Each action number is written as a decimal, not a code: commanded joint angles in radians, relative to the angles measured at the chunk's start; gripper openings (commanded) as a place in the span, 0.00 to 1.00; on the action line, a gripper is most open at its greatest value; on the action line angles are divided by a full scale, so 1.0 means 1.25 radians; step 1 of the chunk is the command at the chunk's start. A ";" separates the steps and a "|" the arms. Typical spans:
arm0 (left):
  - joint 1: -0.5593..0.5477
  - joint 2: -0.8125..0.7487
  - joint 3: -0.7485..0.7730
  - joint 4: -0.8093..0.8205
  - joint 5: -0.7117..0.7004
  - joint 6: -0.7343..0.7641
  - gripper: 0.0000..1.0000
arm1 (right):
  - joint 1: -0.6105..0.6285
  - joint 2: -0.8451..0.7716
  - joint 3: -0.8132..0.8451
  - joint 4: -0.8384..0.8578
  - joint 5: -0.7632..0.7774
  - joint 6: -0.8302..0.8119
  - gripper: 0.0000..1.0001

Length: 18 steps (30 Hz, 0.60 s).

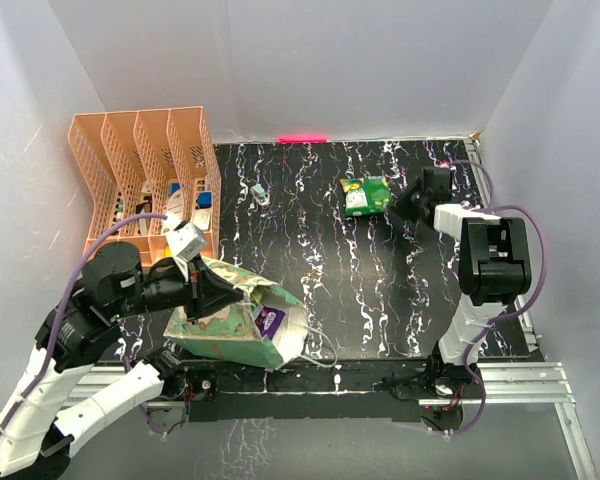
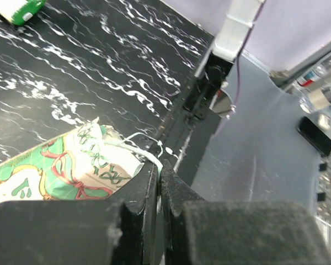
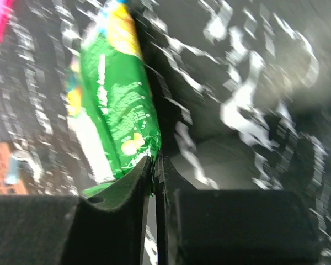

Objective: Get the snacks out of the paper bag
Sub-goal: Place the snack at the center of the board.

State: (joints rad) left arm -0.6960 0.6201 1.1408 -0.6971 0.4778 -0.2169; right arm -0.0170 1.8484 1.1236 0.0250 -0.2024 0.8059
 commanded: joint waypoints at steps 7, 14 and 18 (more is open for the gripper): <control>0.000 -0.020 0.006 -0.017 -0.018 -0.017 0.00 | -0.039 -0.226 -0.160 -0.079 0.005 -0.247 0.53; 0.000 -0.074 0.055 -0.043 -0.376 -0.023 0.00 | 0.082 -0.435 -0.205 -0.190 -0.092 -0.365 0.65; 0.000 -0.076 0.081 -0.064 -0.454 -0.014 0.00 | 0.273 -0.558 -0.224 -0.246 -0.082 -0.319 0.67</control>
State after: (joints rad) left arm -0.6960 0.5266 1.1896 -0.7624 0.1001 -0.2394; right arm 0.1387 1.2762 0.8703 -0.2031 -0.2562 0.4171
